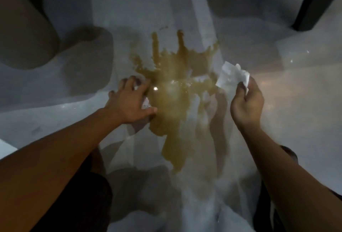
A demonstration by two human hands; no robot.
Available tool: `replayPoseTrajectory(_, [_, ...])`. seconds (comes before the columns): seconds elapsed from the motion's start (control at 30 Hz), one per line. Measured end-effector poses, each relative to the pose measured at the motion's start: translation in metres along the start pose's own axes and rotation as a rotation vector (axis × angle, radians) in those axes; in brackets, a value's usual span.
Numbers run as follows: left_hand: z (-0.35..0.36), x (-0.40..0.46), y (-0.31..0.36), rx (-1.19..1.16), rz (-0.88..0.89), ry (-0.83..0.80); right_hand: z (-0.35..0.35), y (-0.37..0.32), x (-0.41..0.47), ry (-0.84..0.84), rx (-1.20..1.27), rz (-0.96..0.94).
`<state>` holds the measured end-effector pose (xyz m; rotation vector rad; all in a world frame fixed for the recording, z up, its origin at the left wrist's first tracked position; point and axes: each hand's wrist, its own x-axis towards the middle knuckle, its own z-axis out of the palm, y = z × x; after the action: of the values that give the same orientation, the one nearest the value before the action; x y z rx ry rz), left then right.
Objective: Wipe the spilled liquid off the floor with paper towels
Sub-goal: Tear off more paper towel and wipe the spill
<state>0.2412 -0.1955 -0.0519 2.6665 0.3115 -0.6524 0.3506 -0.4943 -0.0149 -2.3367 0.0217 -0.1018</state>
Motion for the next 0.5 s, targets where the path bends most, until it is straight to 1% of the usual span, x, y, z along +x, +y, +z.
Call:
replayPoseTrajectory(0.07, [0.002,-0.002,-0.014,0.074,-0.031,-0.085,-0.003,0.019,-0.002,-0.056,-0.109,-0.150])
replayPoseTrajectory(0.1, [0.004,-0.005,-0.021,0.074,-0.062,-0.127,-0.001,0.028,-0.004,-0.131,-0.150,-0.211])
replayPoseTrajectory(0.2, [0.011,-0.011,-0.035,0.073,-0.157,-0.200,0.025,0.048,-0.025,-0.468,-0.391,-0.308])
replayPoseTrajectory(0.27, [0.014,-0.015,-0.039,0.113,-0.179,-0.219,0.049,0.047,-0.046,-0.617,-0.542,-0.316])
replayPoseTrajectory(0.3, [0.016,-0.015,-0.041,0.120,-0.184,-0.222,0.060,0.043,-0.057,-0.647,-0.593,-0.296])
replayPoseTrajectory(0.4, [0.016,-0.016,-0.040,0.102,-0.203,-0.227,0.086,0.030,-0.076,-0.597,-0.578,-0.333])
replayPoseTrajectory(0.5, [0.012,-0.022,-0.038,0.001,-0.307,-0.251,0.095,0.023,-0.079,-0.619,-0.568,-0.400])
